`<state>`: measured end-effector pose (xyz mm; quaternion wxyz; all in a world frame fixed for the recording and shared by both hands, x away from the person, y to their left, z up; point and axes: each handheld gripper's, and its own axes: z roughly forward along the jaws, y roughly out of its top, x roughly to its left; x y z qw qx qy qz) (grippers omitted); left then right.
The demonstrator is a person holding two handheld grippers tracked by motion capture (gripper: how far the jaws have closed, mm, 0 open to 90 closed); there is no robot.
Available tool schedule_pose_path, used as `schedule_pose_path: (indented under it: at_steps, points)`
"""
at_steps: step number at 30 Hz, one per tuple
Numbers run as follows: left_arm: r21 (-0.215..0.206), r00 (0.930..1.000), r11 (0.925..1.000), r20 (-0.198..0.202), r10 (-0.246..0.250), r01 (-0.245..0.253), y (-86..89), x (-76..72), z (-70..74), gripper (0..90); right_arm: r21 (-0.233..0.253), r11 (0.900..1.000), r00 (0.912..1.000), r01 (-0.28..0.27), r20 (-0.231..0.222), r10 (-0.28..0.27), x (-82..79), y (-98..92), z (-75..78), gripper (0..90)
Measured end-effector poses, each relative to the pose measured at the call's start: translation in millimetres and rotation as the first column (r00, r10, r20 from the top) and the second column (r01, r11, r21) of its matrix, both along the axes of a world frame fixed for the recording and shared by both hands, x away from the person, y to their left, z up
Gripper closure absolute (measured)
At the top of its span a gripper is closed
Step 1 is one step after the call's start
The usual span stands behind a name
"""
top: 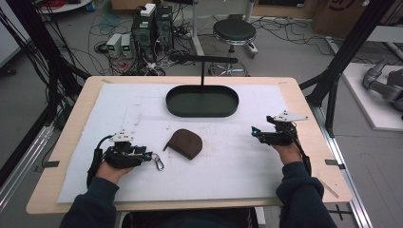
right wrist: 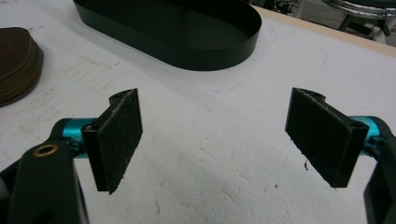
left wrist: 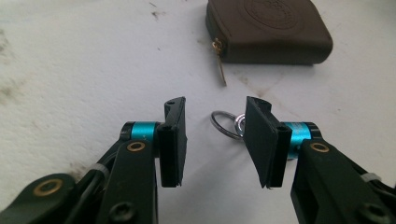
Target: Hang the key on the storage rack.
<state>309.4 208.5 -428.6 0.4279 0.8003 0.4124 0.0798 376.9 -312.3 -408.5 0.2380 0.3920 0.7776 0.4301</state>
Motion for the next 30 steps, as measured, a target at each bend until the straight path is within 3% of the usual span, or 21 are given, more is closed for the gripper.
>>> schedule_pose_path:
  at_steps: [2, 6, 9, 16, 21, 30]
  points:
    - [-0.016, 0.9996, 0.9999, -0.028, -0.004, 0.004, -0.4, 0.4, -2.1, 61.5, -0.009, 1.000, 0.9999, -0.007, 0.007, 0.007, -0.7, 1.6, 0.3, 19.1]
    - [-0.009, 0.9964, 0.9998, -0.082, -0.019, 0.018, -6.1, 3.1, -7.9, 61.5, -0.012, 1.000, 1.0000, -0.009, 0.003, 0.009, -0.6, 2.4, -0.1, 19.2]
    - [-0.023, 0.9951, 0.9994, -0.095, -0.030, 0.028, -9.7, 4.8, -10.9, 62.8, -0.011, 1.000, 1.0000, -0.003, 0.003, 0.003, -0.3, 1.4, -0.1, 19.1]
    - [-0.017, 0.9950, 0.9985, -0.085, -0.052, 0.051, -13.8, 6.3, -11.2, 77.9, -0.012, 1.000, 1.0000, 0.002, -0.006, -0.002, -0.4, 1.6, -0.6, 19.1]
    - [0.002, 0.9972, 0.9984, -0.050, -0.056, 0.056, -15.0, 6.1, -8.9, 86.9, -0.012, 1.000, 1.0000, 0.005, -0.004, -0.005, -0.4, 1.1, -0.5, 19.1]
    - [0.008, 0.9963, 0.9978, -0.055, -0.066, 0.066, -12.8, 6.7, -11.6, 85.8, -0.011, 1.000, 1.0000, 0.002, -0.003, -0.002, -0.3, 1.2, -0.6, 19.1]
